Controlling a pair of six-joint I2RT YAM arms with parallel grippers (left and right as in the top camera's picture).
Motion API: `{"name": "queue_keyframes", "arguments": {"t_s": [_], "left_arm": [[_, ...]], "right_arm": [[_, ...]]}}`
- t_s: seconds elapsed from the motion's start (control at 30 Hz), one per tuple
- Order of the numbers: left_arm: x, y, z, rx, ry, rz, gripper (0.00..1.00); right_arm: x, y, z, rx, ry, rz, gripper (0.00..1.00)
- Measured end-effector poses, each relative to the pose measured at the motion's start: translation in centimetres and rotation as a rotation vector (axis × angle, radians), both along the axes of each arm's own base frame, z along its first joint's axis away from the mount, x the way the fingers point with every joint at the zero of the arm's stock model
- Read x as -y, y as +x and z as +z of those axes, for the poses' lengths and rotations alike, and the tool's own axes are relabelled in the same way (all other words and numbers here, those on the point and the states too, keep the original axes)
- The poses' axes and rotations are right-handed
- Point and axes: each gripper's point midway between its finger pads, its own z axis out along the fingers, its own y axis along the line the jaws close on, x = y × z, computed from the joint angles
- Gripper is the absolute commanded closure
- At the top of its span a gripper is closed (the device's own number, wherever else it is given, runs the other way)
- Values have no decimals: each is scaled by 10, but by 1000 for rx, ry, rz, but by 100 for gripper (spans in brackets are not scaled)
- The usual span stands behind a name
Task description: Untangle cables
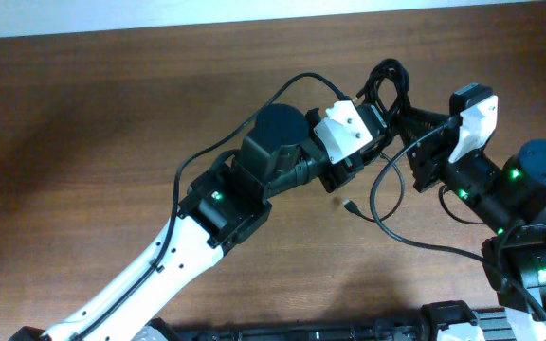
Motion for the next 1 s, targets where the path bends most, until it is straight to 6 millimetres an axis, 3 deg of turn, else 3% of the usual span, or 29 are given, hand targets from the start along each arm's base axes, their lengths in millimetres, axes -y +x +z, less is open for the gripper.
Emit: {"name": "queue_keyframes", "arguments": {"t_s": [0.07,0.13,0.37,0.53,0.67,0.77,0.93,1.0], "left_arm": [[2,-3,0,-2,-2,-13,100],[4,-6,1,-2,-5,-25,100],[7,-9,0,-2,-2,-16,100],[-14,22,-9,-81,0,259,100],[-29,37,-12,-161,-46,383,100],[-33,39,-11,-180,-62,408,100],[-21,28,-8,-212,-85,313,100],[-18,24,-8,-218,-85,283,100]], "right_arm": [[1,1,0,-2,1,-8,69],[2,1,-1,-4,0,-11,96],[1,0,-1,-6,5,-12,96],[7,2,0,-19,29,-52,96],[8,-11,20,61,37,-54,96],[10,-24,35,121,40,-61,96],[12,-26,37,132,39,-72,96],[12,-26,38,133,39,-74,69]]}}
